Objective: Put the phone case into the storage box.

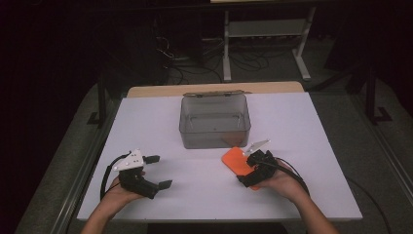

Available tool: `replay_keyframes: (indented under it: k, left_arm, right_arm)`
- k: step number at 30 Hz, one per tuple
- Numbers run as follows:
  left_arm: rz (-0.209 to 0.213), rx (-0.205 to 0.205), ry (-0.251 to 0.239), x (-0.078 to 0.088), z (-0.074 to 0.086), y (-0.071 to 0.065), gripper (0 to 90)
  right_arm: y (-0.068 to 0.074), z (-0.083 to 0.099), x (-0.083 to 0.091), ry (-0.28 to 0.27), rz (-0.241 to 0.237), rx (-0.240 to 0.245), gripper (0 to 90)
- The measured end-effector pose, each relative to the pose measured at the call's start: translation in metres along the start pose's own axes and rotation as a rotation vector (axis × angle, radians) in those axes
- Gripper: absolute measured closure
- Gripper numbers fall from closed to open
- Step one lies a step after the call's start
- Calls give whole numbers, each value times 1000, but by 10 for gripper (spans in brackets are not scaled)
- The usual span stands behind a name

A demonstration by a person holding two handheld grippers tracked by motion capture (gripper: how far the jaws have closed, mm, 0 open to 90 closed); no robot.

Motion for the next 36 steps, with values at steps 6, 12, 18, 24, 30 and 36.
replay_keyframes:
  k: [6, 12, 18, 24, 30, 36]
  left_arm:
    - [-2, -1, 0, 0, 0, 0, 0]
    - [-2, -3, 0, 0, 0, 0, 0]
    - [2, -3, 1, -1, 0, -1, 0]
    - [1, -3, 0, -1, 0, -1, 0]
    - [1, -1, 1, -1, 0, 0, 0]
    - [1, -3, 2, -1, 0, 0, 0]
  right_arm:
    - [0, 1, 1, -8, 5, -9, 126]
    - [0, 1, 1, -13, 8, -12, 136]
    - [0, 1, 1, -10, 7, -15, 143]
    - [0, 1, 1, -11, 2, -15, 145]
    - [-1, 0, 2, -14, -8, -12, 147]
    - [0, -1, 3, -18, -21, -11, 147]
Point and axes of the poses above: each handheld gripper's, and its own axes: x roughly backward along the jaws, z roughly out of its underside, y roughly to its left, the point moved 6 cm from there along -x, roughly forward along the jaws, and after that the axes turned 6 degrees about -y, right-handed, at the moved point
